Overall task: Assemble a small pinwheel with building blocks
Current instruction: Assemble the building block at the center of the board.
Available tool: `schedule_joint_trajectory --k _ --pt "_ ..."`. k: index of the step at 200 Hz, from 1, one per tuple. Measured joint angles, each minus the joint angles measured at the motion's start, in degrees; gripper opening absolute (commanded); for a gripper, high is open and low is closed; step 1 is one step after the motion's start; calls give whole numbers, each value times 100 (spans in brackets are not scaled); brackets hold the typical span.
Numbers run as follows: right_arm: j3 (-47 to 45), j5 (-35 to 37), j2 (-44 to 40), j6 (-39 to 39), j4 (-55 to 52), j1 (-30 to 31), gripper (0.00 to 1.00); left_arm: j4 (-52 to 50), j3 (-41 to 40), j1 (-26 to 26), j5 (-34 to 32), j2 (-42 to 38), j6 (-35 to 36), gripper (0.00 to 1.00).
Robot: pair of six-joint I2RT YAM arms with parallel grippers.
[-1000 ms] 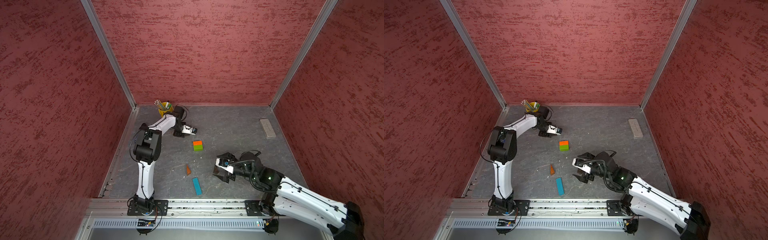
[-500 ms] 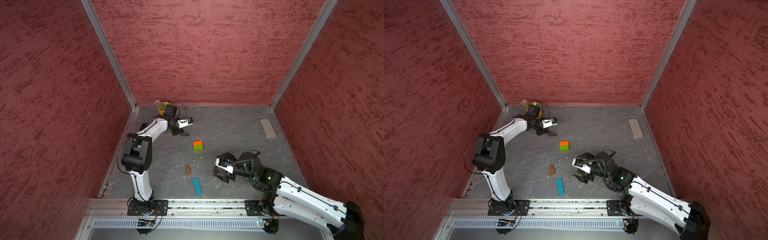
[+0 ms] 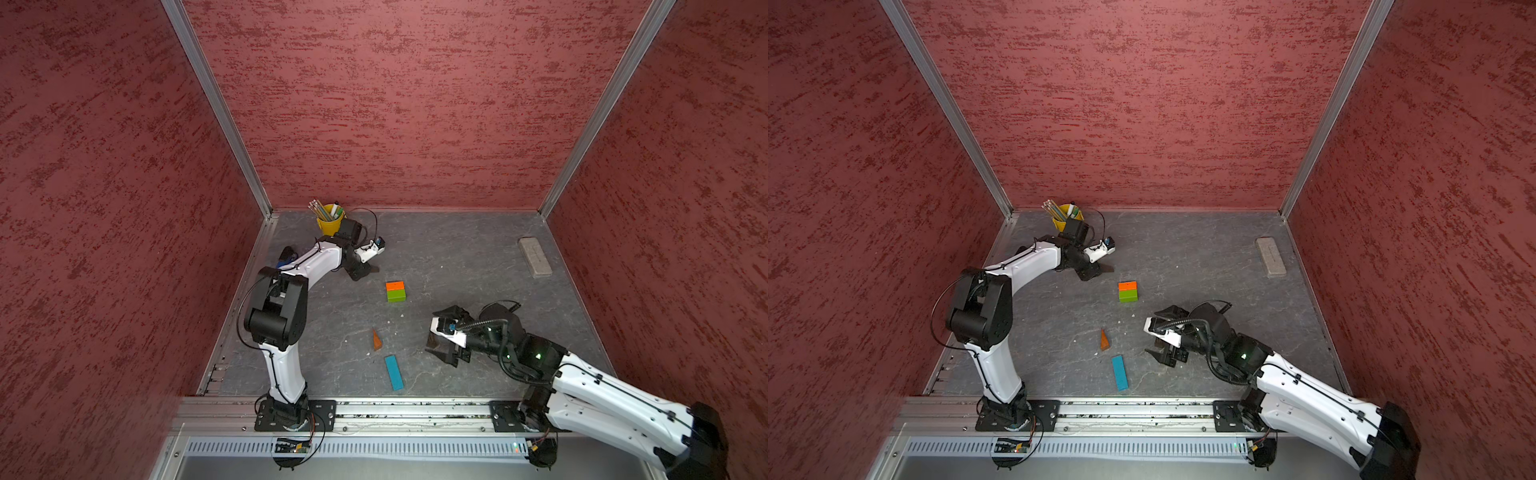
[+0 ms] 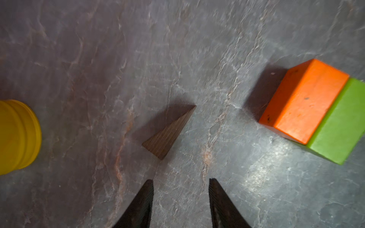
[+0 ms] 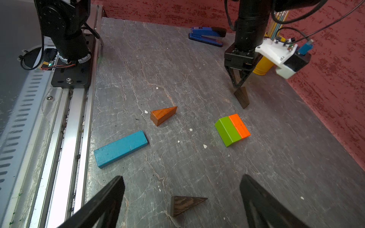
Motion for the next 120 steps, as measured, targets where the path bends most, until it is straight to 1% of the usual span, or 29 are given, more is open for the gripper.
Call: schedule_joint_trajectory --k 47,120 --pt "0 2 15 0 2 0 94 -214 308 11 -188 525 -144 43" --pt "0 2 26 2 0 0 94 -254 638 11 -223 887 -70 38"
